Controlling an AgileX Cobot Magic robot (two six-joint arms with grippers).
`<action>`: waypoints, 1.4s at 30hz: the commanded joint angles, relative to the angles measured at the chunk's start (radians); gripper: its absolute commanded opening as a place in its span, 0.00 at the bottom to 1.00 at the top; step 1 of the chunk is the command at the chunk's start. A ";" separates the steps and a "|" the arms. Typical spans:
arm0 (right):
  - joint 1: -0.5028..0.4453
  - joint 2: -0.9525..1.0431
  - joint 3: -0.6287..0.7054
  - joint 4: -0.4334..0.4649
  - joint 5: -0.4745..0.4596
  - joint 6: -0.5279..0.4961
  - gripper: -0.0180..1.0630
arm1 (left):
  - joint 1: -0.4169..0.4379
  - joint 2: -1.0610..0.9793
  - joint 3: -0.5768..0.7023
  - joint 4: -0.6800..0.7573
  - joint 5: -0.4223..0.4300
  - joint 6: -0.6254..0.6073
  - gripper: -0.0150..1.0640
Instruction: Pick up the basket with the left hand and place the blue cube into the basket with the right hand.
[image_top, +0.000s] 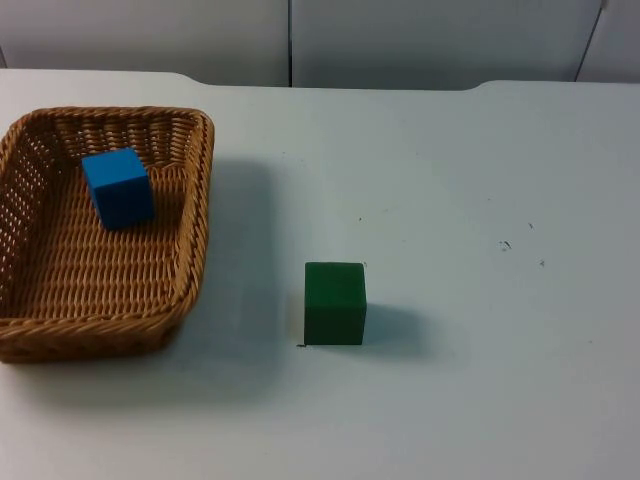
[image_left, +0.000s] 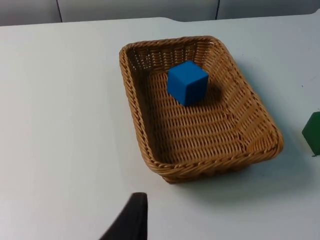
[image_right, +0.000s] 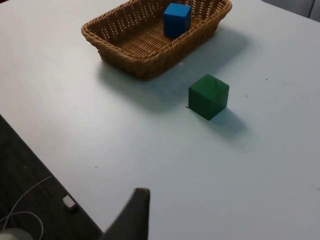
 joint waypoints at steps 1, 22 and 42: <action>0.002 -0.005 0.008 0.000 -0.008 0.002 0.99 | 0.002 -0.004 0.000 0.006 -0.011 -0.011 0.99; 0.002 -0.005 0.008 0.000 -0.008 0.002 0.99 | 0.002 -0.004 0.002 0.023 -0.011 -0.030 0.99; 0.002 -0.005 0.008 0.000 -0.008 0.002 0.99 | 0.002 -0.004 0.002 0.072 -0.013 -0.101 0.99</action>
